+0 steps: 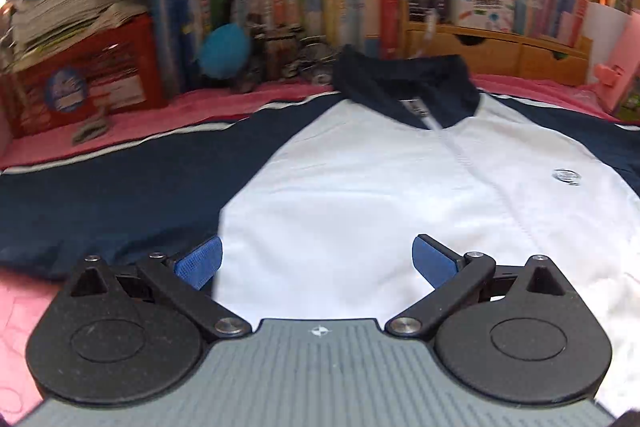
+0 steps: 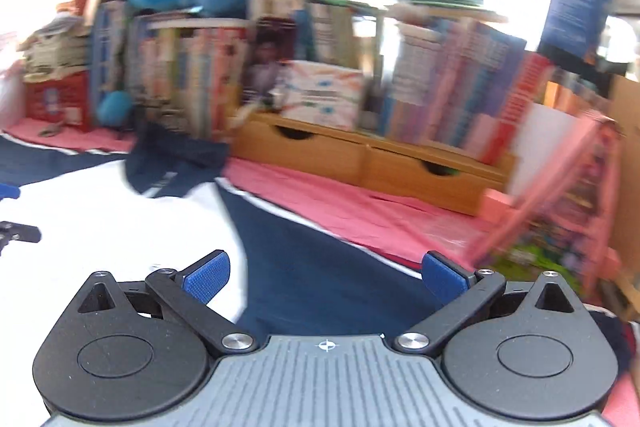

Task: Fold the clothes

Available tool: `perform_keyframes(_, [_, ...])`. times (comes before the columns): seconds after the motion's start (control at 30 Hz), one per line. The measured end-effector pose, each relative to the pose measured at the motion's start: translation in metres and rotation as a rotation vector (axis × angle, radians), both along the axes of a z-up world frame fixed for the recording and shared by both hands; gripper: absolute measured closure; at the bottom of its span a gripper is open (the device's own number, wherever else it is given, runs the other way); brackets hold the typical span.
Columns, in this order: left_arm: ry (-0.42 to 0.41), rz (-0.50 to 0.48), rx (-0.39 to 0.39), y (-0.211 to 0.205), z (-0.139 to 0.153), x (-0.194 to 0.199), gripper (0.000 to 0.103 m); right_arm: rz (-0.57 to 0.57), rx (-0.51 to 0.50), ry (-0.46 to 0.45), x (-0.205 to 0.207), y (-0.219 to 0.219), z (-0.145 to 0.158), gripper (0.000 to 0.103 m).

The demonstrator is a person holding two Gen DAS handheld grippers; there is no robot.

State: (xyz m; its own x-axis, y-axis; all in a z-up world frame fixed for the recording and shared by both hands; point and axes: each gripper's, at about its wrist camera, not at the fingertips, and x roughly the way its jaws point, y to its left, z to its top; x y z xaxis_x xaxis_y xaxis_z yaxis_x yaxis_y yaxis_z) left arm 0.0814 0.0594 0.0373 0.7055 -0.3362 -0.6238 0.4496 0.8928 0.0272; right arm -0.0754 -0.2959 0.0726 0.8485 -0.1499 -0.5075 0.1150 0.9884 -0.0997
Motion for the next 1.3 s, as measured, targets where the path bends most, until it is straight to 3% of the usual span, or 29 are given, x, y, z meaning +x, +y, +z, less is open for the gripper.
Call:
perform_keyframes(0.1, [0.054, 0.110, -0.008, 0.051, -0.001, 0.013, 0.003, 0.145, 0.061, 0.043, 0.035, 0.063, 0.003, 0.000])
perform_keyframes(0.27, [0.061, 0.266, -0.051, 0.123, 0.003, 0.026, 0.003, 0.315, 0.081, 0.128, 0.089, 0.152, -0.012, 0.000])
perform_keyframes(0.43, [0.035, 0.411, -0.167, 0.173, 0.011, 0.047, 0.003, 0.359, 0.122, 0.208, 0.124, 0.208, -0.042, 0.000])
perform_keyframes(0.53, [0.007, 0.445, -0.171, 0.185, 0.015, 0.072, 0.003, 0.357, 0.120, 0.221, 0.137, 0.231, -0.059, 0.000])
perform_keyframes(0.7, [-0.038, 0.478, -0.039, 0.206, 0.013, 0.131, 0.004, 0.355, 0.099, 0.168, 0.135, 0.239, -0.068, 0.000])
perform_keyframes(0.83, [-0.004, 0.576, 0.035, 0.237, 0.001, 0.180, 0.021, 0.352, 0.096, 0.166, 0.135, 0.239, -0.068, 0.000])
perform_keyframes(1.03, [0.014, 0.701, 0.008, 0.277, -0.009, 0.216, 0.008, 0.351, 0.094, 0.168, 0.138, 0.240, -0.069, 0.000])
perform_keyframes(1.1, [0.002, 0.728, 0.046, 0.283, -0.009, 0.226, 0.007, 0.351, 0.095, 0.168, 0.138, 0.240, -0.069, 0.000])
perform_keyframes(1.23, [-0.057, 0.780, 0.242, 0.275, -0.009, 0.244, 0.007, 0.351, 0.096, 0.169, 0.138, 0.239, -0.069, 0.000])
perform_keyframes(1.3, [-0.080, 0.803, 0.409, 0.254, -0.011, 0.249, 0.009, 0.351, 0.096, 0.169, 0.139, 0.239, -0.069, 0.000])
